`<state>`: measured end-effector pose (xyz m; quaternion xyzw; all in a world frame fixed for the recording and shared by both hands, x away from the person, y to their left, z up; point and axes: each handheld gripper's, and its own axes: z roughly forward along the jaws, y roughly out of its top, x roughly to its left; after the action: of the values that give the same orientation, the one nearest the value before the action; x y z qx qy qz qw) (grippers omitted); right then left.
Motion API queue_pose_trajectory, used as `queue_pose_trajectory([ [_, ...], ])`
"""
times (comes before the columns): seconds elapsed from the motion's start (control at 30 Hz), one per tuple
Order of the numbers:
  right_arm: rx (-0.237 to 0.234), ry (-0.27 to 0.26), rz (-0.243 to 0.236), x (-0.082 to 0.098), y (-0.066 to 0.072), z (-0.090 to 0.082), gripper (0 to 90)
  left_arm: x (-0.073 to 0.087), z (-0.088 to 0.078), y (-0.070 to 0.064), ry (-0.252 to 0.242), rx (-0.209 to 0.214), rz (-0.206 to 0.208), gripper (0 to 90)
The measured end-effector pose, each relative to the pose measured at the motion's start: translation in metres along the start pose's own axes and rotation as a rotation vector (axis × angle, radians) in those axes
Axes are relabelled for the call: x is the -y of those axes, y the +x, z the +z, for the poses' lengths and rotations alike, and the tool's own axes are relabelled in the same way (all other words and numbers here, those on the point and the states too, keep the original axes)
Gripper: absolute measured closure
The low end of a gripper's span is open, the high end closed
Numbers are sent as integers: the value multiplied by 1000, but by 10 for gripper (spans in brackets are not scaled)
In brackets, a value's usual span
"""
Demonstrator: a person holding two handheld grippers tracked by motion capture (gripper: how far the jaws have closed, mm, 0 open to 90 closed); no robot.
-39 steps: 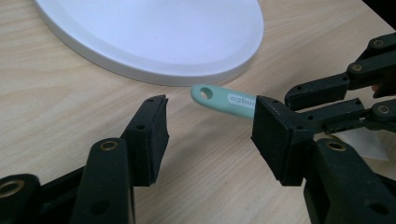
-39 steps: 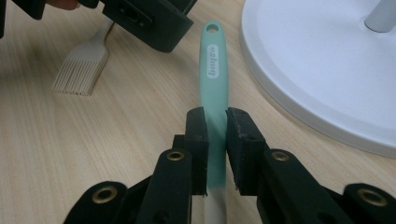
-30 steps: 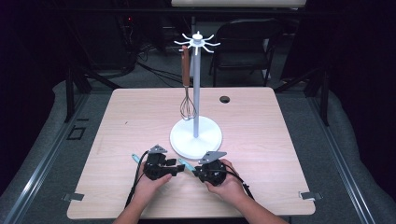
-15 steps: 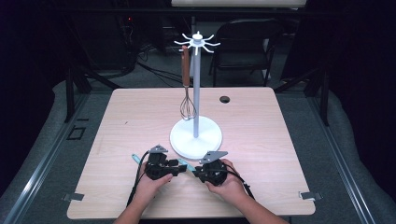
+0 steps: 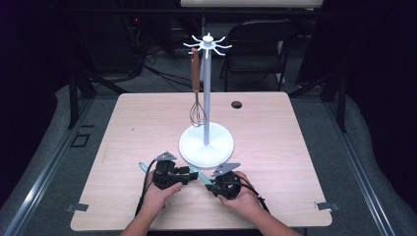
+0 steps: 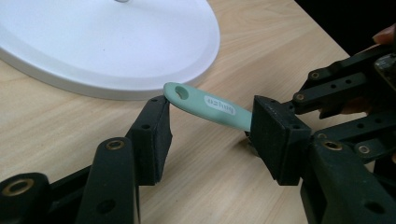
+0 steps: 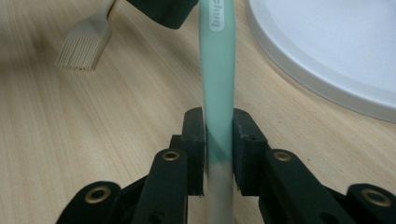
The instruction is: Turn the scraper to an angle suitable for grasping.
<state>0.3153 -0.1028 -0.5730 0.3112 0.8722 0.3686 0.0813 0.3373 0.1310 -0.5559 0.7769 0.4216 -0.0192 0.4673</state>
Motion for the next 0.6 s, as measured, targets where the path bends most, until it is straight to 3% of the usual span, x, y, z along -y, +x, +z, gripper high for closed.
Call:
queue_pose_trajectory([
  [0.3,9,-15,-8,-2,1,-1,794,-2,-2,-4,-11,-15,9,501],
  [0.6,4,-58,-24,-14,8,-3,795,-6,-6,-11,-34,10,9,524],
])
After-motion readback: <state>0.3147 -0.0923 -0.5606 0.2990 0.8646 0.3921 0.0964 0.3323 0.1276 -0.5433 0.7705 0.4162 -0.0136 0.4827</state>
